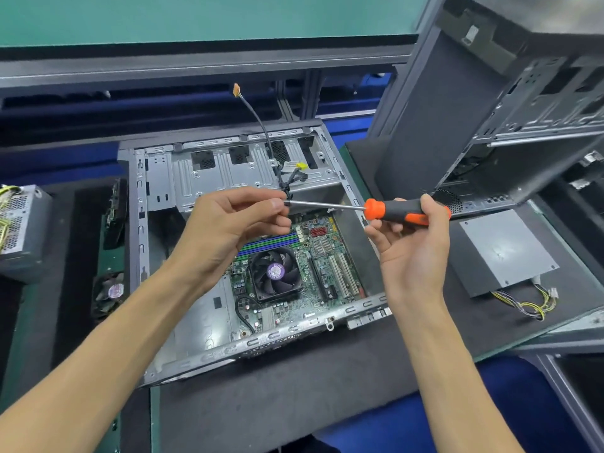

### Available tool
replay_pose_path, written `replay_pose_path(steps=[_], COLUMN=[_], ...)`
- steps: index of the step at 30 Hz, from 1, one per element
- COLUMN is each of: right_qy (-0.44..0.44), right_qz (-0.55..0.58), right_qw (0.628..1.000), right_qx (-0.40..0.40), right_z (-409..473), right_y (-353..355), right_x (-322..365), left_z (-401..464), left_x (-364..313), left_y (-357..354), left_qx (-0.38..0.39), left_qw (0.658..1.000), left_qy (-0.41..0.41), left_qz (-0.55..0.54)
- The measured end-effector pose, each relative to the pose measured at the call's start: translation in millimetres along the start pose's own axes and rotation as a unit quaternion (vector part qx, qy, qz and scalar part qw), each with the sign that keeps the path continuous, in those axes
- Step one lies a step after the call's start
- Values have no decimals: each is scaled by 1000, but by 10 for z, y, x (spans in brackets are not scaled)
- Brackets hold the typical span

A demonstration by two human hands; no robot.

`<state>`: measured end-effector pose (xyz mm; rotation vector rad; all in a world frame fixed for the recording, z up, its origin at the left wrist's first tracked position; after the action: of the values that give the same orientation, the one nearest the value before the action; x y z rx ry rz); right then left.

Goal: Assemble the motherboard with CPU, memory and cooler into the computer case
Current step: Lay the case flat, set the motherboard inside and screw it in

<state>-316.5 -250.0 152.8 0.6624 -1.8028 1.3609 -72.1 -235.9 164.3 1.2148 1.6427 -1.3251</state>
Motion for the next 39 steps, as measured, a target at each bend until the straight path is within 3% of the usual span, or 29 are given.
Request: replay_pose_path(steps=[14, 20, 22, 23, 24, 25, 27, 29, 35, 37, 39], right_qy=[-59, -9, 26, 52, 83, 115, 159, 187, 300, 302, 291], right_qz=[141, 96, 37, -8, -60, -115, -222, -341, -664, -702, -719], right_qw=[988, 995, 999, 999, 994, 986, 956, 905, 637, 593, 576], right_qx=[-20, -16, -4, 7, 23, 47, 110, 175, 251, 253, 258], right_z=[220, 356, 415, 444, 470, 483, 476, 445, 444, 510, 581], right_y=[-31, -36, -33, -37, -59, -104, -265, -444, -726, -733, -724], right_x=[-223, 18, 164, 252, 344, 427, 503, 446, 133, 70, -2], left_z=[371, 504, 537, 553, 562, 569, 543, 511, 547, 544, 531], left_x=[-23, 50, 149, 221, 307, 410, 634, 879, 1244, 1283, 1296], left_y=[-163, -200, -167, -153, -148, -157, -244, -345, -402, -415, -412], left_qx=[-14, 17, 25, 25, 27, 35, 68, 110, 149, 156, 155], left_qw=[996, 997, 999, 996, 979, 939, 829, 766, 709, 706, 705], left_qy=[-44, -10, 25, 43, 53, 50, 22, -1, -47, -56, -64], left_qz=[-81, -72, -12, 72, 194, 338, 555, 634, 688, 688, 689])
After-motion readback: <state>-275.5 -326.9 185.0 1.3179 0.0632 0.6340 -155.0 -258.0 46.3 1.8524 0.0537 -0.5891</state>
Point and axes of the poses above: each hand's wrist, its own z-axis towards the middle knuckle, its own y-axis out of the back of the hand, x = y × z, the point moved 7 cm from there along z, towards the middle knuckle, and after that the axes turned 7 degrees about y, right-handed, at the moved point
